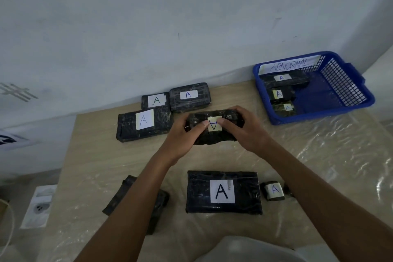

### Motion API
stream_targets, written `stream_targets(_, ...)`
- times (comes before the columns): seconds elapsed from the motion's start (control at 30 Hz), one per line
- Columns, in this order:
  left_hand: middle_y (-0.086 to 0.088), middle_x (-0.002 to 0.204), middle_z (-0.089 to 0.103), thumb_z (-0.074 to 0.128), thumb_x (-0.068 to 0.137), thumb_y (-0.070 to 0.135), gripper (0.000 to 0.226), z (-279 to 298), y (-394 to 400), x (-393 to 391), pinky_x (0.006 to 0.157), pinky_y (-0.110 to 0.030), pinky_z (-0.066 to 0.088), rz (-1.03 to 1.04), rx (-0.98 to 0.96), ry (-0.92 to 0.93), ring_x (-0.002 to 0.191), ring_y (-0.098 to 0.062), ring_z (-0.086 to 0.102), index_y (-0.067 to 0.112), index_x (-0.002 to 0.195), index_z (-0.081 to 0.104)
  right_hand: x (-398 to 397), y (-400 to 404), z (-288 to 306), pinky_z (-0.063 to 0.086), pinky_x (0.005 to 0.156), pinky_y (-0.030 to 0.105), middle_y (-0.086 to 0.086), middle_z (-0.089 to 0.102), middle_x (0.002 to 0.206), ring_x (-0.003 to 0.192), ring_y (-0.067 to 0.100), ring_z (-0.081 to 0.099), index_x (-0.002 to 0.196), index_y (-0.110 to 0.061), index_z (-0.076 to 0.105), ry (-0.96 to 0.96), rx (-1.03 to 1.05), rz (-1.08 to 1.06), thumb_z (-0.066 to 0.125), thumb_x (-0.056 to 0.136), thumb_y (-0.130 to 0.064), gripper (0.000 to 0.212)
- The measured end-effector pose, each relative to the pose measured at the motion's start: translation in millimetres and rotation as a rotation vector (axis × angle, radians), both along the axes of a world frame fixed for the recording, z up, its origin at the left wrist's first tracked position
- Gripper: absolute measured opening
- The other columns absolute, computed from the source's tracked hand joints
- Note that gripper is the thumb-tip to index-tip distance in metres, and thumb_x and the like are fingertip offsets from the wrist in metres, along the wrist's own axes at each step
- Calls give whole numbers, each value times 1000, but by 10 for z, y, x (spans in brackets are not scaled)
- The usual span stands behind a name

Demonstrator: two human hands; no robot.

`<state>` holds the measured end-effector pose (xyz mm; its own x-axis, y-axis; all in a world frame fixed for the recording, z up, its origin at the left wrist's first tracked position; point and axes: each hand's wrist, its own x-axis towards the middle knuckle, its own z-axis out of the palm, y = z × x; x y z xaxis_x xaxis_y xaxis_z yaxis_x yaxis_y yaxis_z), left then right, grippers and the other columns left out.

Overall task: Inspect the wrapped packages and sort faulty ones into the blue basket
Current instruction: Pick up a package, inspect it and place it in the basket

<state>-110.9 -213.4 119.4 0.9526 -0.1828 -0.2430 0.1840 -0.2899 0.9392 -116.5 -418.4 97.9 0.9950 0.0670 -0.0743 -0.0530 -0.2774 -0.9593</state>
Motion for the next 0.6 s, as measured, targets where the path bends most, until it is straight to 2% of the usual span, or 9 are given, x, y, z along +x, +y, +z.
stream_targets(0.07, 2, 108, 74, 65, 100, 28, 11, 44, -54, -29, 87, -24, 57, 10, -43, 0, 98, -6, 71, 26, 111, 69, -56, 4, 30, 58, 72, 27, 1, 67, 89, 80, 10, 67, 106, -17, 65, 25, 55, 5, 72, 96, -34, 21)
stream_targets(0.13, 1, 106, 75, 64, 101, 24, 9, 81, -91, -55, 85, -25, 58, 20, -72, 6, 94, -5, 72, 26, 108, 70, -110, -10, 55, 61, 80, 32, 7, 70, 100, 91, 15, 70, 110, -18, 63, 87, 161, 25, 73, 95, -33, 23)
stream_targets(0.2, 3, 107, 76, 66, 100, 27, 10, 107, -106, -74, 88, -31, 58, 27, -91, 27, 97, -7, 73, 30, 107, 72, -135, -47, 73, 62, 87, 38, 8, 72, 106, 100, 22, 71, 114, -21, 63, 94, 163, 29, 76, 92, -32, 27)
stream_targets(0.3, 8, 105, 78, 71, 96, 29, 14, 159, -123, -94, 94, -36, 57, 5, -135, 66, 104, -15, 73, 43, 96, 76, -149, -100, 97, 61, 91, 44, 6, 73, 107, 103, 24, 72, 114, -22, 64, 80, 147, 2, 77, 93, -31, 26)
stream_targets(0.37, 10, 102, 78, 71, 96, 25, 14, 186, -148, -91, 93, -35, 57, 1, -122, 64, 102, -15, 73, 39, 98, 75, -154, -112, 103, 61, 93, 49, 6, 73, 108, 104, 25, 72, 115, -24, 65, 79, 162, -15, 76, 93, -33, 27)
stream_targets(0.5, 13, 84, 77, 64, 99, 18, 8, 219, -211, -58, 83, -30, 57, 23, -93, 105, 85, -9, 73, 23, 96, 70, -175, -116, 140, 61, 93, 40, 7, 72, 114, 109, 27, 70, 120, -24, 64, 94, 240, 5, 77, 91, -37, 34)
stream_targets(0.6, 7, 72, 70, 63, 98, 18, 13, 287, -205, -8, 70, -29, 56, 92, -154, 163, 73, -11, 68, 16, 86, 69, -217, -175, 173, 57, 98, 32, 1, 63, 134, 122, 15, 64, 139, -35, 51, 63, 315, 85, 85, 82, -36, 66)
